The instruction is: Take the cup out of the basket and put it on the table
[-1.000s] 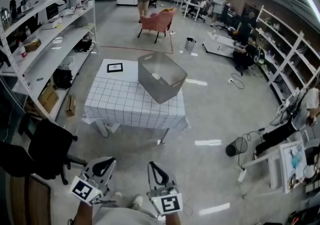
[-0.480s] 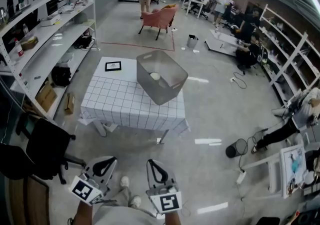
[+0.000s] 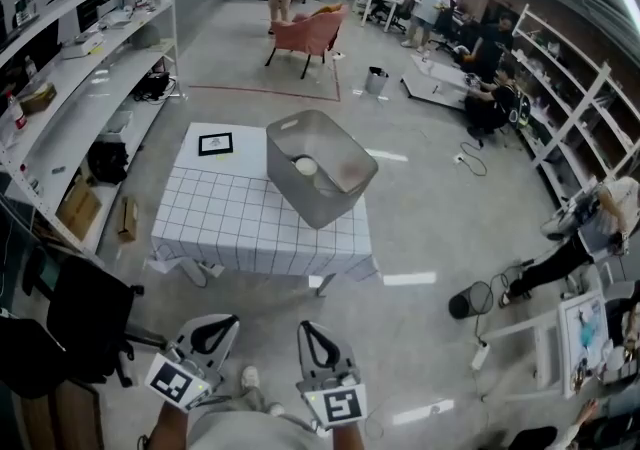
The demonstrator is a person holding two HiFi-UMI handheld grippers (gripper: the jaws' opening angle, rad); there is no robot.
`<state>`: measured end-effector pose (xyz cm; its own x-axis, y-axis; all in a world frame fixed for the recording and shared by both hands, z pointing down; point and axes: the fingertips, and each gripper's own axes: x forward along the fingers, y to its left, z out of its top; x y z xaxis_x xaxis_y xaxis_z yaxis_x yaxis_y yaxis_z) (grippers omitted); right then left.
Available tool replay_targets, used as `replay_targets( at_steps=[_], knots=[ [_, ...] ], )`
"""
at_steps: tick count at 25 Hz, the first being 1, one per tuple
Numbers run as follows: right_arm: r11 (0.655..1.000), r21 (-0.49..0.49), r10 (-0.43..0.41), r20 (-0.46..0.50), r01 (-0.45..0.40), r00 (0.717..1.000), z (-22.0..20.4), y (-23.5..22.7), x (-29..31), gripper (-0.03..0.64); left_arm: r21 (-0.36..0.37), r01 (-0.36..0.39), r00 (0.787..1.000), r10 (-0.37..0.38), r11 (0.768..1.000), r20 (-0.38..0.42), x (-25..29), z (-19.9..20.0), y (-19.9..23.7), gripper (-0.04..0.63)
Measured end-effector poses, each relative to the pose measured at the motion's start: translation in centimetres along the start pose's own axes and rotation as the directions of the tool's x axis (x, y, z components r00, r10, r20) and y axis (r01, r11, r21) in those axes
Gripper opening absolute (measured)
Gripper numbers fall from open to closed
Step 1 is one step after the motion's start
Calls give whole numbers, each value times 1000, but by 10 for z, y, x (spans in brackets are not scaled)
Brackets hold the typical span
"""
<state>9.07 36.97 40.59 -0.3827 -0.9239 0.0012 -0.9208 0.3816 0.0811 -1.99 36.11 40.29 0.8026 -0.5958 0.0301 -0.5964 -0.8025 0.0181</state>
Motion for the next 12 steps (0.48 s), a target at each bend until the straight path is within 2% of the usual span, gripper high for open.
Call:
replay_targets(
  at_steps=[7, 12],
  knots=[
    [998, -32, -48, -4, 48, 999, -1, -11, 50, 9, -23, 42, 999, -41, 999, 17, 27, -3, 51, 9],
    [998, -19, -58, -7, 58, 998, 0, -22, 75, 9, -37, 57, 998, -57, 998, 18, 48, -4, 73, 9]
  ],
)
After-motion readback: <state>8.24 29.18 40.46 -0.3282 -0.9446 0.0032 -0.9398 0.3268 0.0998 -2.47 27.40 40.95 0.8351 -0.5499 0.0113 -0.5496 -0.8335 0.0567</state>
